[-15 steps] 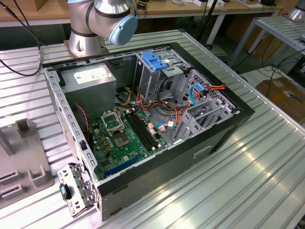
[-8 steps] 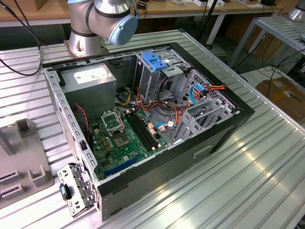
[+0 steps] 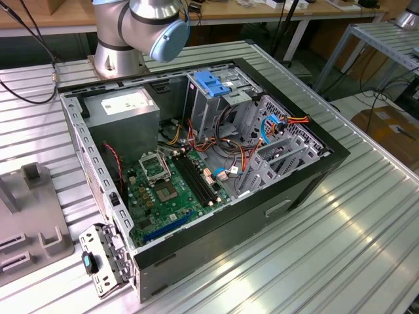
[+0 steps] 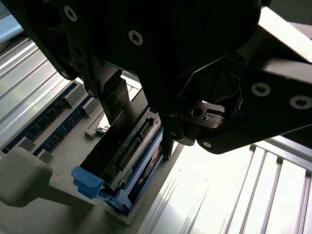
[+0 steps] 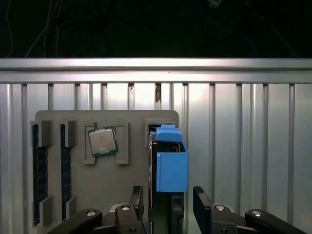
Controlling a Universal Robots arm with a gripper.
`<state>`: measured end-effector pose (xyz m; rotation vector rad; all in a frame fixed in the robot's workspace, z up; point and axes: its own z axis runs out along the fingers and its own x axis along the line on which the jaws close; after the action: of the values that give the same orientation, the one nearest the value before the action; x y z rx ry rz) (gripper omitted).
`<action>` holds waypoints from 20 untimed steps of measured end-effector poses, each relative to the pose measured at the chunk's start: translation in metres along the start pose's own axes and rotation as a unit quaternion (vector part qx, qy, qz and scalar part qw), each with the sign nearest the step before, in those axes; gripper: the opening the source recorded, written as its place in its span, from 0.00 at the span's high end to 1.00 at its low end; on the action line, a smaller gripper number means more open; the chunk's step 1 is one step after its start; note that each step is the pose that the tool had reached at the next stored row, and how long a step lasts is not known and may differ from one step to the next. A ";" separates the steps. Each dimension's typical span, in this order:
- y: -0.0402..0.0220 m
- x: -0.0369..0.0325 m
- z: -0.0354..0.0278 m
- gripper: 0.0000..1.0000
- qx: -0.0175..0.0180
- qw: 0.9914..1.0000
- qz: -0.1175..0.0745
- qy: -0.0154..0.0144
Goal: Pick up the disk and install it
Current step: 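Pick up the disk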
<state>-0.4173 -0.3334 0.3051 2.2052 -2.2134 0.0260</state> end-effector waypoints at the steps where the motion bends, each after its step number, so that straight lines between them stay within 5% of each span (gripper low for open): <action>1: 0.0000 0.0000 0.0000 0.47 0.000 1.000 0.000 0.000; 7: -0.0001 0.0000 0.0000 0.49 0.000 1.000 0.000 0.000; 10: -0.0002 0.0000 -0.0001 0.65 0.000 1.000 0.000 0.000; 20: -0.0006 0.0000 -0.0001 0.65 0.000 1.000 0.000 0.000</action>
<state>-0.4167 -0.3334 0.3051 2.2051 -2.2134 0.0260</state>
